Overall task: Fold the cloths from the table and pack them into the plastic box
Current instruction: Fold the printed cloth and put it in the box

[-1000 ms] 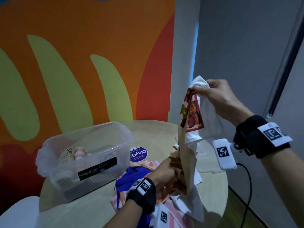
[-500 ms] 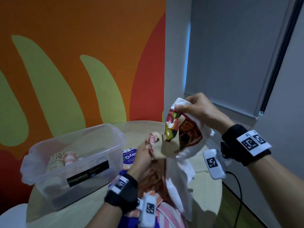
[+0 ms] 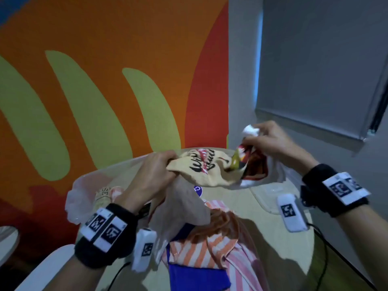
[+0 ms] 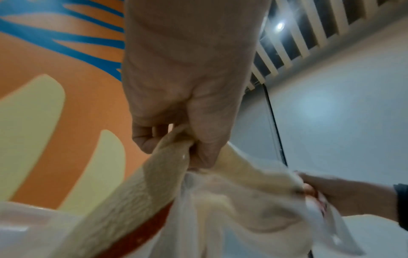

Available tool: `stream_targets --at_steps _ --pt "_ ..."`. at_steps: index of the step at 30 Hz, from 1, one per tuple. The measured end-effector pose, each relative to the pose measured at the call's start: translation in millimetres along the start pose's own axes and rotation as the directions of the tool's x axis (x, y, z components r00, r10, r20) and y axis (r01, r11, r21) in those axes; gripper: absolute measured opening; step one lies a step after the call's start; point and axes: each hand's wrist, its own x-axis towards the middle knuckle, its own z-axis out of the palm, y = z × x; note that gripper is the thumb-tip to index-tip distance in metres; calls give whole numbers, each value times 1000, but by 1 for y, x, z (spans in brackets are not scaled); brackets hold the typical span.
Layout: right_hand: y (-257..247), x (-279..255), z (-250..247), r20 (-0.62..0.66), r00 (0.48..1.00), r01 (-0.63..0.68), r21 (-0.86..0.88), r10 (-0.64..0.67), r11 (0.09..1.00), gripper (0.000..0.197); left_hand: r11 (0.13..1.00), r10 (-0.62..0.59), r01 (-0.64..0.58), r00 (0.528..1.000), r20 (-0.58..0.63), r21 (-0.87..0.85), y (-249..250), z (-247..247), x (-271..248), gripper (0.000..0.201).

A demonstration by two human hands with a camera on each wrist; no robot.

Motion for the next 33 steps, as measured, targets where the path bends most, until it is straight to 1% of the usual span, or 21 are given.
stream_targets --at_steps 1,3,5,7,8,10,11,13,14,16,18,20,21,22,23,24,27,28,30,32,33 --pt "11 4 -12 -81 996 -28 41 31 999 20 999 -15 14 1000 10 49 -12 -4 -11 12" --pt "31 8 -28 -158 982 -93 47 100 995 16 991 -67 60 996 62 118 -30 -12 -35 15" --pt "49 12 -33 -174 975 -140 -3 138 990 16 984 -115 93 983 141 154 -44 -16 -57 12" --pt "64 17 -32 -192 961 -201 -3 197 979 16 983 -112 82 976 185 165 -55 -19 -73 2" --pt "71 19 -31 -205 951 -233 9 230 972 16 983 -110 78 975 193 168 -58 -21 -77 3" --pt "80 23 -30 -221 936 -267 61 274 962 11 977 -145 115 976 161 181 -70 -29 -81 2" --pt "83 25 -30 -240 928 -269 94 284 959 11 971 -171 144 977 131 194 -78 -35 -83 6" --pt "86 28 -37 -302 899 -282 152 316 947 12 975 -159 146 985 63 165 -84 -53 -81 17" --pt "87 30 -43 -326 883 -288 195 339 938 11 976 -143 136 989 28 171 -83 -64 -79 23" --pt "85 31 -56 -350 856 -295 276 382 915 5 975 -178 178 984 -18 133 -74 -89 -75 29" --pt "80 32 -69 -332 843 -313 337 423 888 17 980 -196 197 979 -48 12 -66 -121 -70 29" --pt "70 28 -81 -231 854 -363 376 466 853 14 971 -211 203 976 -54 -127 -74 -154 -60 12" --pt "65 25 -84 -148 861 -403 383 486 831 9 957 -251 247 968 -11 -151 -90 -168 -54 16" --pt "64 24 -87 -86 859 -443 366 504 818 6 952 -270 280 959 90 -128 -134 -176 -46 36" --pt "62 22 -88 -32 859 -479 300 510 825 5 952 -268 288 948 172 -103 -174 -179 -40 48" --pt "66 20 -86 8 857 -505 215 516 836 8 956 -281 292 939 198 -26 -190 -174 -42 50" --pt "83 10 -61 63 847 -519 -123 528 846 17 929 -359 310 887 290 203 -145 -142 -64 23" --pt "93 4 -44 67 856 -485 -235 512 842 19 922 -361 277 867 343 272 -124 -122 -78 17" --pt "113 -12 -8 107 891 -365 -406 441 838 21 928 -298 173 877 377 330 -98 -89 -105 25" --pt "128 -32 27 207 917 -191 -522 341 831 30 934 -291 168 870 398 315 -111 -57 -131 19" --pt "125 -45 41 296 909 -103 -521 293 847 30 933 -289 163 871 398 319 -116 -44 -140 17"
